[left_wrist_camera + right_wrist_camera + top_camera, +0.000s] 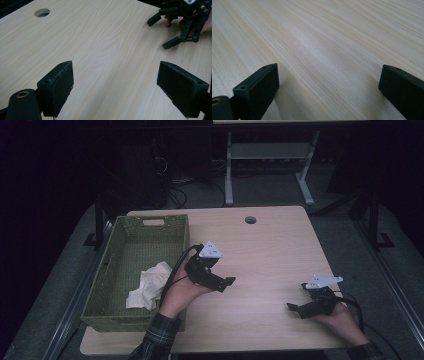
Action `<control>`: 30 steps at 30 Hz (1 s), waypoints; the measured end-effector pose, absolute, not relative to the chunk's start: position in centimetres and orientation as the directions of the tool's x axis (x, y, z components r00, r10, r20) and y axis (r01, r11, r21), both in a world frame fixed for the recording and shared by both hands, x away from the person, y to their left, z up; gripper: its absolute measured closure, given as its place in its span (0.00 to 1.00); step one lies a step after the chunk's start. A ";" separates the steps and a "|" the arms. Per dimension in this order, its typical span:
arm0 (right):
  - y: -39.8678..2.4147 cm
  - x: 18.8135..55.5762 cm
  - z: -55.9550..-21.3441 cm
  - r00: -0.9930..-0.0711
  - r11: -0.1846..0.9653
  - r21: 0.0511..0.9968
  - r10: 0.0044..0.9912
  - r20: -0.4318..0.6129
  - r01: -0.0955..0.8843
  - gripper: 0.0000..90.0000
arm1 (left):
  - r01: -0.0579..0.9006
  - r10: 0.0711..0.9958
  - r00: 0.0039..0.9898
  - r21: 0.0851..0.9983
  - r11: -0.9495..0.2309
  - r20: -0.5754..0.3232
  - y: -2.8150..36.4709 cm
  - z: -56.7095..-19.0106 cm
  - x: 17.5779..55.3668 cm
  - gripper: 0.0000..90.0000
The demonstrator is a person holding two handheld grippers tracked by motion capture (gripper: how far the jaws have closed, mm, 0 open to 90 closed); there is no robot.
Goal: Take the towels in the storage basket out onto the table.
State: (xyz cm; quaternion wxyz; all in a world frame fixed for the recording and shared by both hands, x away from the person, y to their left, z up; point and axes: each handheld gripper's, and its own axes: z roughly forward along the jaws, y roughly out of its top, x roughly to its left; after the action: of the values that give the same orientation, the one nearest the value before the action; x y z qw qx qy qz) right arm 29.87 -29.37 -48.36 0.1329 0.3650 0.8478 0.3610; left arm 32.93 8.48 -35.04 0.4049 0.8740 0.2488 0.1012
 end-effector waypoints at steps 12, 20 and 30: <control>-29.3 29.9 -48.4 -0.699 0.475 0.708 0.714 0.037 0.522 0.03 | 0.366 0.545 0.838 0.767 -0.528 -0.025 11.3 -33.9 33.2 0.16; -29.3 29.9 -48.4 -0.699 0.475 0.708 0.714 0.037 0.523 0.03 | 0.384 0.574 0.818 0.772 -0.507 -0.030 13.3 -33.3 33.1 0.16; -29.3 29.9 -48.4 -0.700 0.475 0.708 0.714 0.037 0.522 0.03 | 0.410 0.630 0.776 0.771 -0.487 -0.015 15.9 -32.9 33.2 0.16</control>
State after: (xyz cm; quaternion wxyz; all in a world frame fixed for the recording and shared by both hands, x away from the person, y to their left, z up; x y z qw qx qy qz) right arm 29.92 -29.31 -48.36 0.1327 0.3642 0.8485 0.3603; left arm 33.15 15.89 -32.87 0.4040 0.8514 0.3055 0.1364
